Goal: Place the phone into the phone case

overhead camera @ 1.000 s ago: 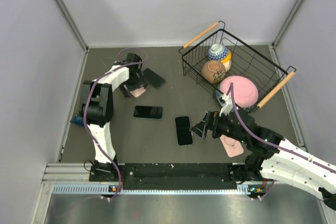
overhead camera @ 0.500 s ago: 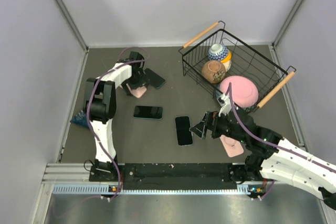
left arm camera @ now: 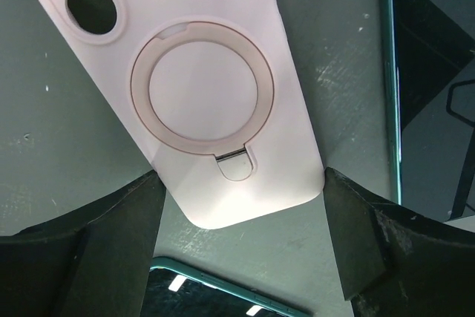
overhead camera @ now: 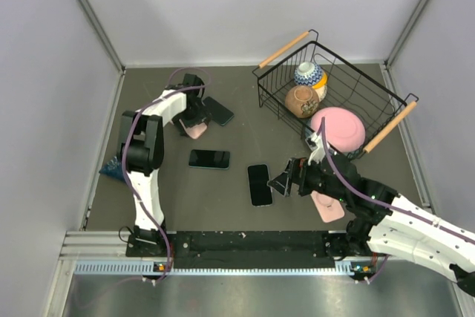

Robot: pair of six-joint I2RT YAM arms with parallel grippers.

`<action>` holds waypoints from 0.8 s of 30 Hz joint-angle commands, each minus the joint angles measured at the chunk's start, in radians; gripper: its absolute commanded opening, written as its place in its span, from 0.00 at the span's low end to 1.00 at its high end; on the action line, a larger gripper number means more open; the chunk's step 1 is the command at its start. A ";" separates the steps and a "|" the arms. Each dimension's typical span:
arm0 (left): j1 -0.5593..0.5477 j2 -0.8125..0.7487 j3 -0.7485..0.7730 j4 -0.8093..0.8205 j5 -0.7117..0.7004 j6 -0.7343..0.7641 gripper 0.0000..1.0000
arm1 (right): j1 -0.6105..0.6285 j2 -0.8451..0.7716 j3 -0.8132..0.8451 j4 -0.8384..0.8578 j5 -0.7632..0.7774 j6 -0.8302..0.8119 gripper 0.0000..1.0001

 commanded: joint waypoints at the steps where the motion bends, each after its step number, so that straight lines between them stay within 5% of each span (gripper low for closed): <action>1: -0.002 -0.075 -0.077 -0.012 -0.013 0.066 0.51 | 0.011 0.004 0.022 0.032 0.001 -0.014 0.99; 18: -0.002 -0.395 -0.340 0.175 0.179 0.259 0.33 | 0.011 0.060 0.068 0.066 -0.013 0.020 0.99; 24: -0.002 -0.571 -0.493 0.275 0.393 0.278 0.30 | 0.009 0.120 0.126 0.073 0.041 0.075 0.98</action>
